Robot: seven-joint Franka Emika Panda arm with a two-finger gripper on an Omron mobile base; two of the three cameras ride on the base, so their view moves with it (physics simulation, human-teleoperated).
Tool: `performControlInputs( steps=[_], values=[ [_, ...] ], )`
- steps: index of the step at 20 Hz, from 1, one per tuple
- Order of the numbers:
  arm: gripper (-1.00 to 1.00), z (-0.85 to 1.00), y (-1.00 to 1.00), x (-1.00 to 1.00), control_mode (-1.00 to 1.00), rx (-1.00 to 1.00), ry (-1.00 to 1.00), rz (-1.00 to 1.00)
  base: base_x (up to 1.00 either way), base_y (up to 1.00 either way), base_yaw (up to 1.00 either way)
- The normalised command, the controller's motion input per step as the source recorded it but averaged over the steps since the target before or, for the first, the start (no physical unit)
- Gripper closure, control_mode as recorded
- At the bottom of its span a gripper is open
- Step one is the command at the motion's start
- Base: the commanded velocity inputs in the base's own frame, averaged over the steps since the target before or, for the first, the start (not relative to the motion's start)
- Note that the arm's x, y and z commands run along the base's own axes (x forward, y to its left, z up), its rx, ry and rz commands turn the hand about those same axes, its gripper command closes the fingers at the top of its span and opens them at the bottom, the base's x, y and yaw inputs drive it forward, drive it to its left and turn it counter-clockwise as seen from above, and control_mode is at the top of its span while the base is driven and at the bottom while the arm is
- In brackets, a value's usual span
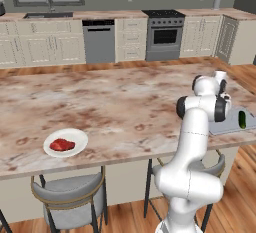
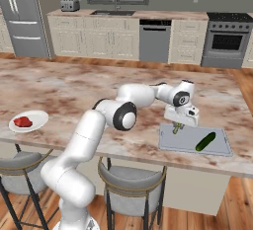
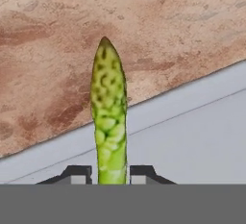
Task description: Create a steak meal by picking up the steak and asparagus from the tray and placing them on the plate. Leave the cucumber on the tray.
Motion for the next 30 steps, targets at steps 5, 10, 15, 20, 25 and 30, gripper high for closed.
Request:
performControlInputs(
  steps=[5, 10, 15, 20, 25, 30],
  values=[
    [1.0, 0.02, 0.08, -0.03, -1.0, 0.0, 0.0, 0.1, 0.0, 0.0, 0.0],
    [1.0, 0.39, 0.23, -0.16, -1.0, 0.0, -0.06, 0.1, 0.0, 0.0, 0.0],
    [1.0, 0.58, 0.54, -0.51, -1.0, 0.0, -0.09, 0.11, 0.0, 0.0, 0.0],
    [1.0, 0.59, 0.88, -0.83, -1.0, 0.0, -0.15, 0.03, 0.0, 0.0, 0.0],
    [1.0, 0.47, 1.0, -0.99, -1.0, 0.0, -0.22, 0.01, 0.0, 0.0, 0.0],
    [1.0, 0.43, 1.0, -0.95, -1.0, 0.0, -0.25, 0.04, 0.0, 0.0, 0.0]
  ],
)
